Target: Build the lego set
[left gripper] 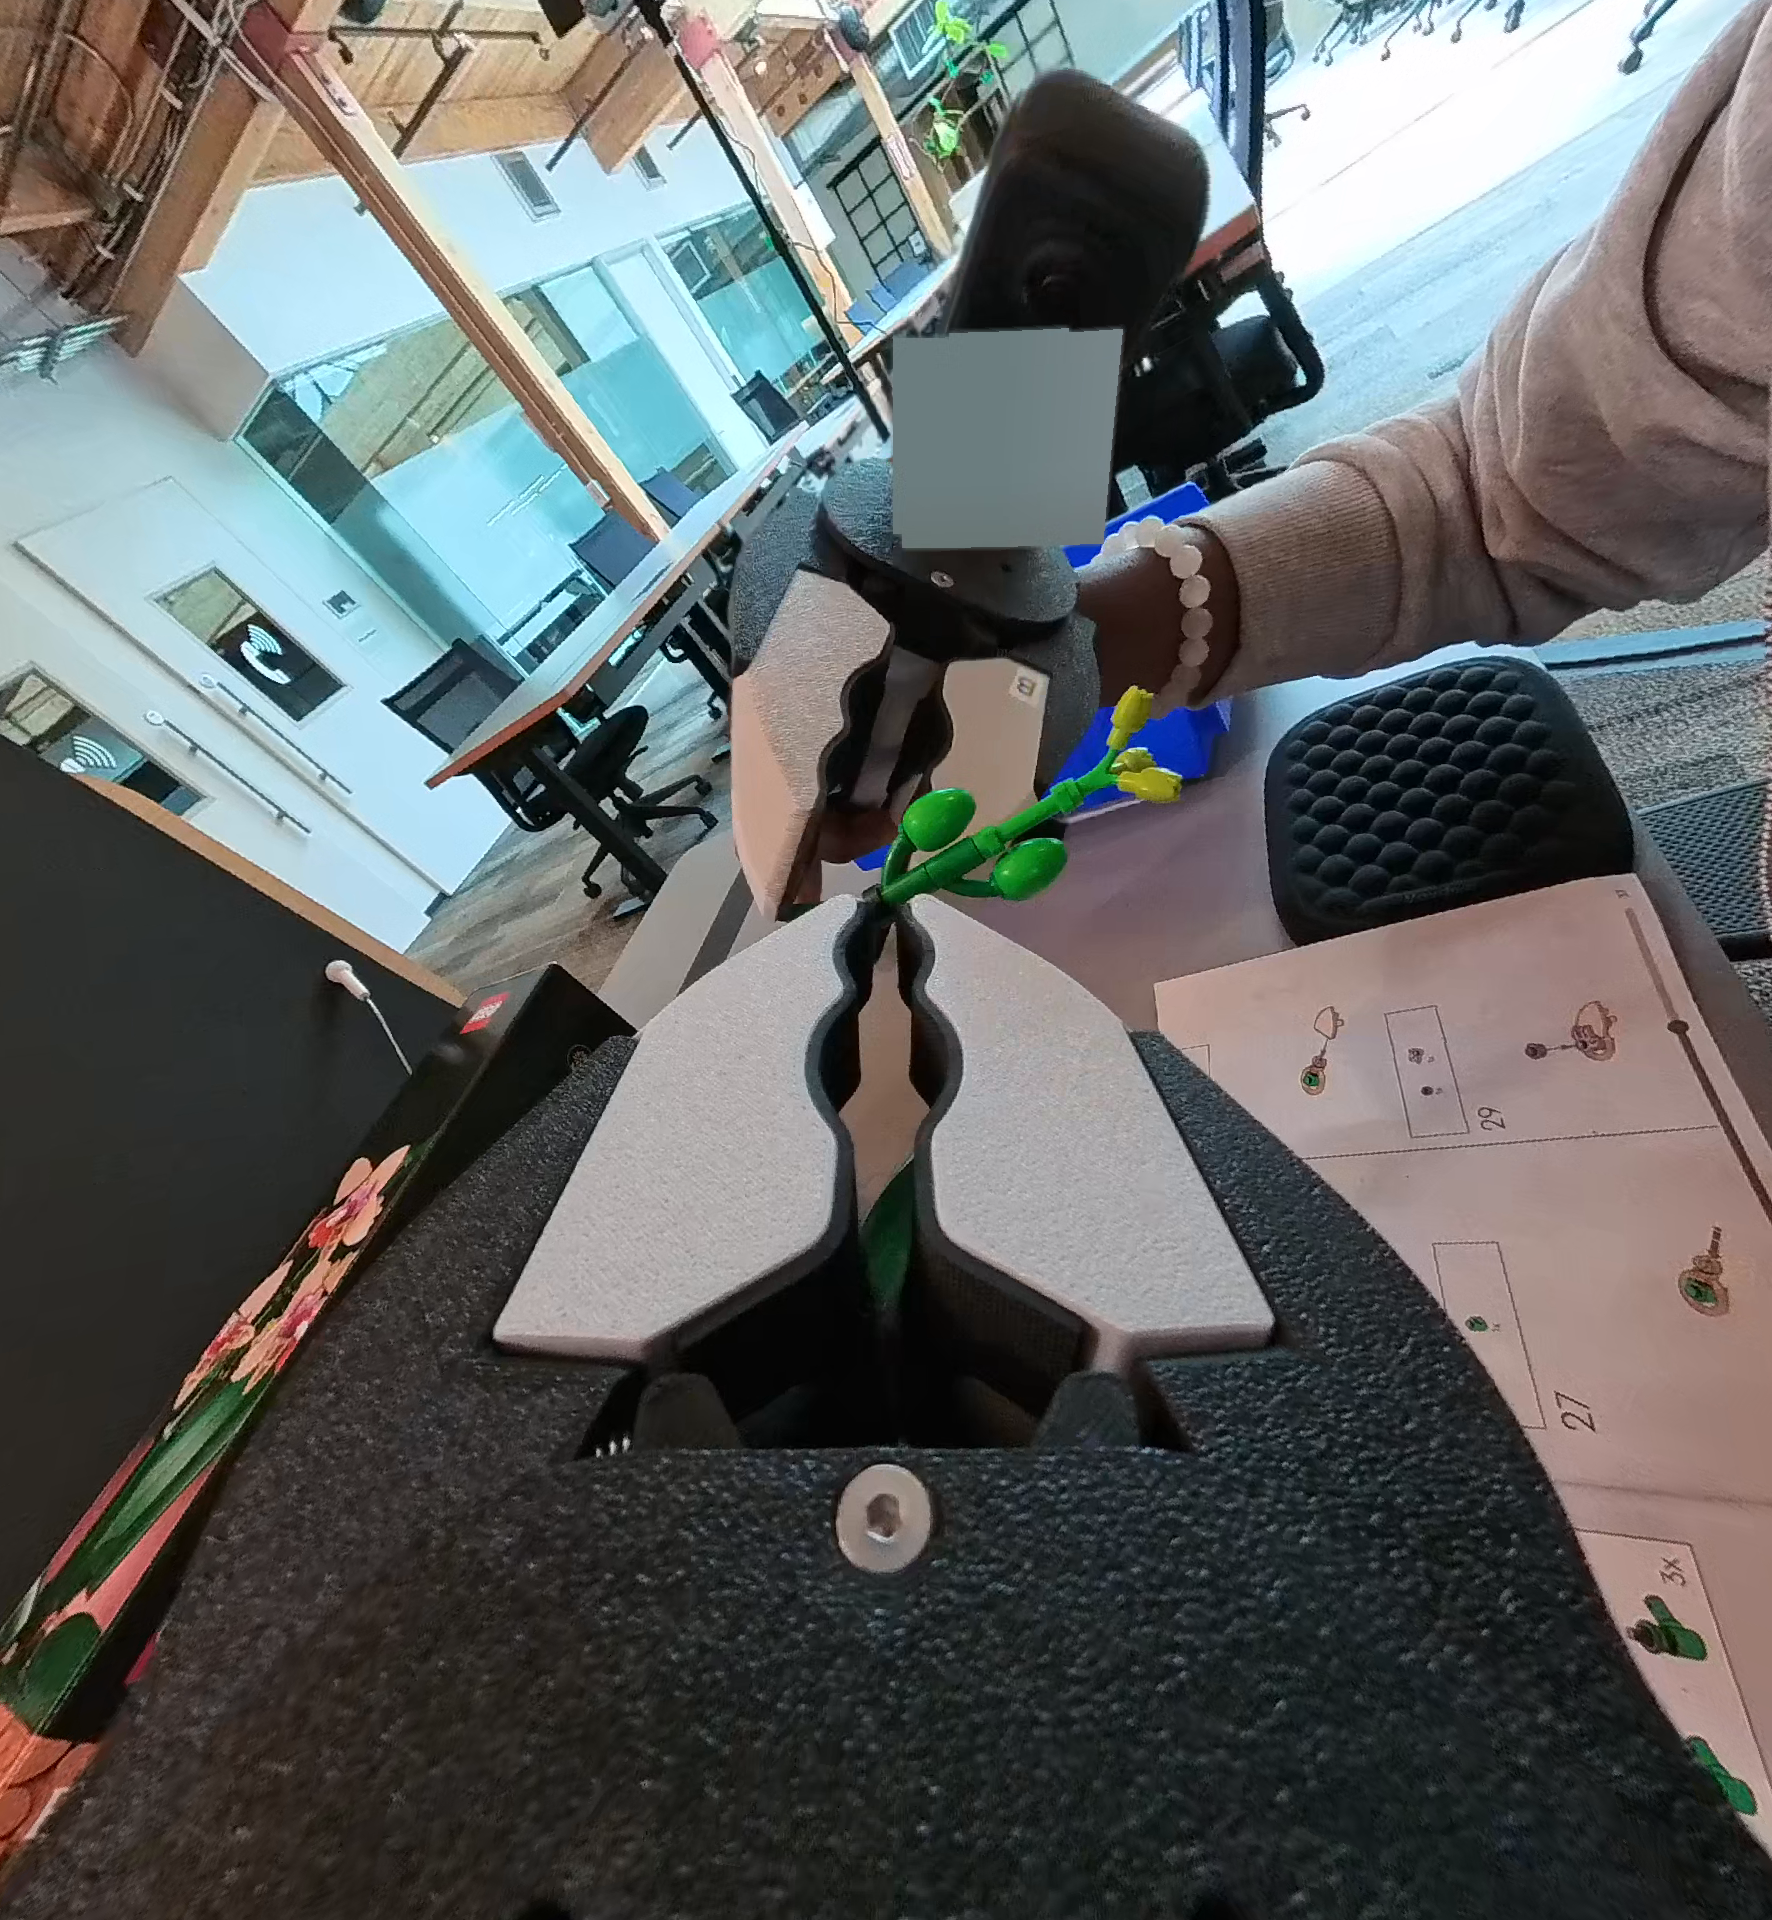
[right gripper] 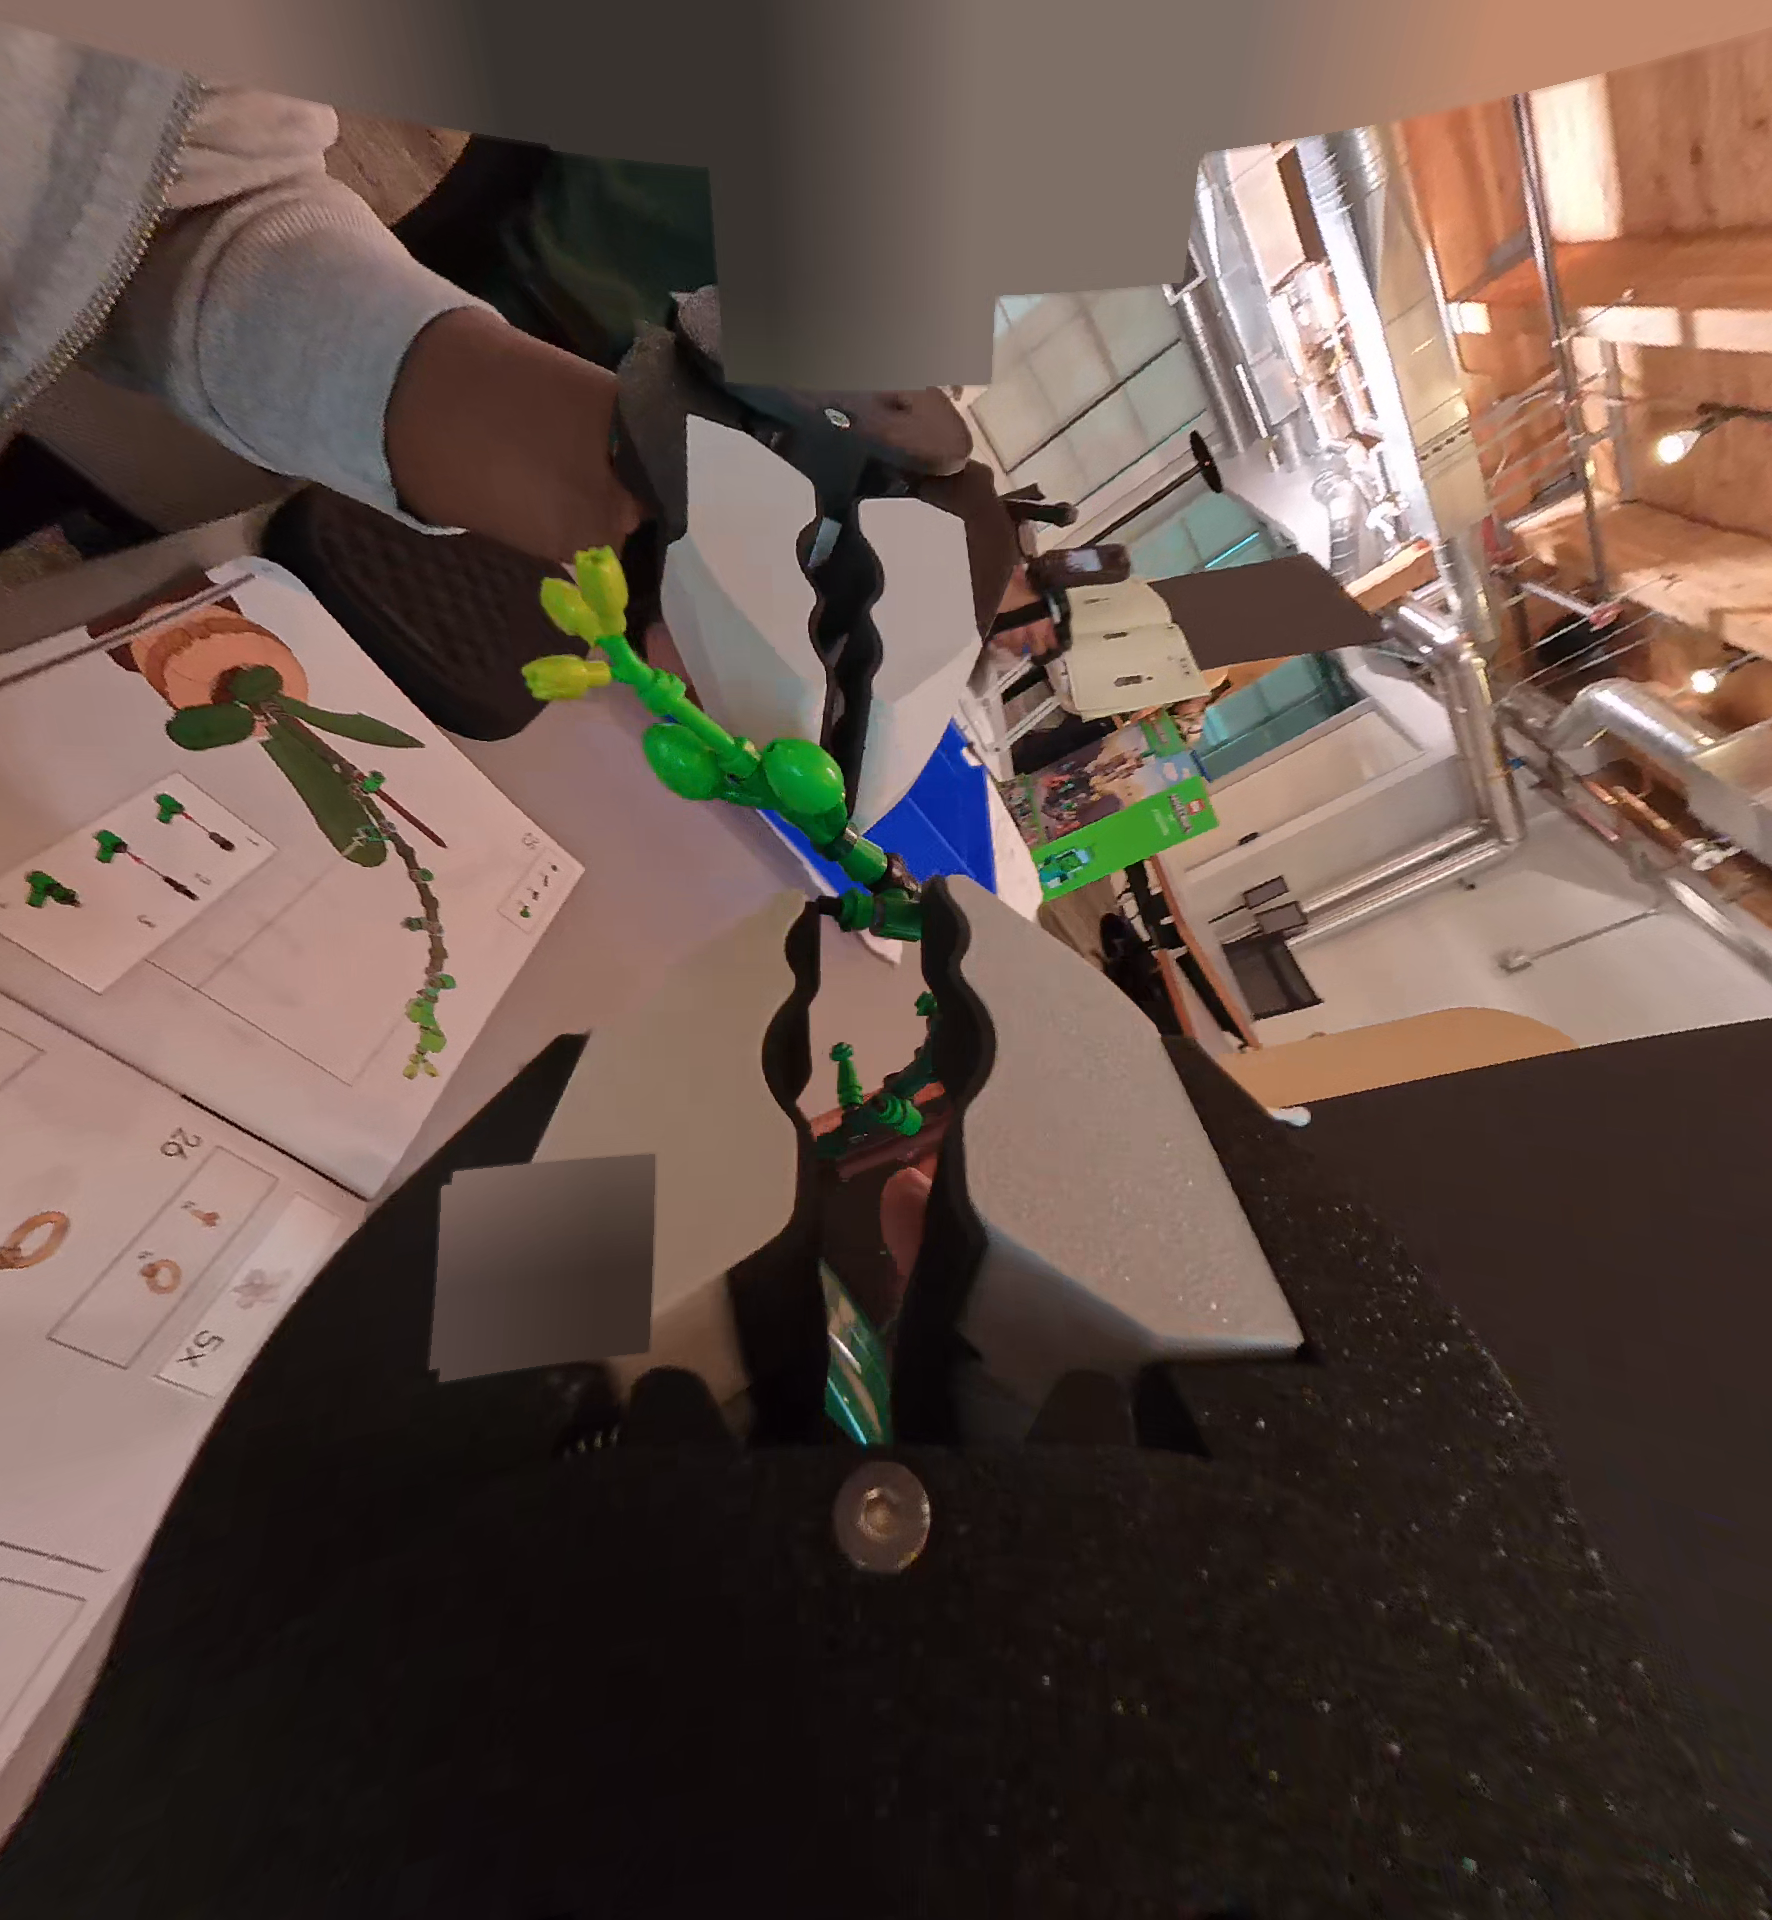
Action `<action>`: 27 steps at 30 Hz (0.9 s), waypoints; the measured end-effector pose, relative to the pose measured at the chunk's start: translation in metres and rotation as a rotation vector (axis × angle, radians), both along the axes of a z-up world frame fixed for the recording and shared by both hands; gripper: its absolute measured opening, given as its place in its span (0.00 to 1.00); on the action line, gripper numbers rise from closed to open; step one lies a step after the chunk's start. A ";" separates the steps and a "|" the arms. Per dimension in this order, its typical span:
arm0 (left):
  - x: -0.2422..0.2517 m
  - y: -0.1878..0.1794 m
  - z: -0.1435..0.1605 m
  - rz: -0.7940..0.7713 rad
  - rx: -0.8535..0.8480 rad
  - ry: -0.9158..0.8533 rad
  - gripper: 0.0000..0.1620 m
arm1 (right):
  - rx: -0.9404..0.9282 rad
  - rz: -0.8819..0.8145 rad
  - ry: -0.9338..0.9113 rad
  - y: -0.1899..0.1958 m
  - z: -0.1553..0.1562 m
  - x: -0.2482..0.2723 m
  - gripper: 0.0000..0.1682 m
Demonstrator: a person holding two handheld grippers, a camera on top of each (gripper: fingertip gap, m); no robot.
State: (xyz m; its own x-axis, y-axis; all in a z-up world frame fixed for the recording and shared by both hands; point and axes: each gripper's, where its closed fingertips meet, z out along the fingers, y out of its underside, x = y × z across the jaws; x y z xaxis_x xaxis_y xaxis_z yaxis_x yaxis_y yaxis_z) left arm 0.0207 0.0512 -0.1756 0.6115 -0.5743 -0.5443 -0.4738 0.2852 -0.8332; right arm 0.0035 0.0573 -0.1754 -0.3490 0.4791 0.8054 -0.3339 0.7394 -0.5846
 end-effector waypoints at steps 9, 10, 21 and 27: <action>0.001 0.002 -0.001 -0.001 0.000 -0.008 0.02 | -0.184 0.035 -0.258 -0.002 -0.001 0.001 0.11; 0.001 0.002 0.000 0.000 0.001 -0.010 0.02 | -0.207 0.039 -0.289 -0.002 0.000 0.001 0.10; -0.001 0.002 -0.001 0.005 0.008 -0.017 0.02 | -0.267 0.063 -0.363 -0.003 0.002 0.002 0.09; -0.002 0.002 -0.003 0.010 0.006 -0.015 0.02 | -0.178 0.015 -0.232 0.004 -0.004 0.002 0.10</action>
State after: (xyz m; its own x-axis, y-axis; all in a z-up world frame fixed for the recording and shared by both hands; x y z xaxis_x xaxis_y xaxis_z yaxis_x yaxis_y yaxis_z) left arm 0.0190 0.0534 -0.1787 0.6248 -0.5651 -0.5388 -0.4643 0.2858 -0.8383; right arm 0.0054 0.0612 -0.1795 -0.5222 0.5992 0.6069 -0.1857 0.6147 -0.7666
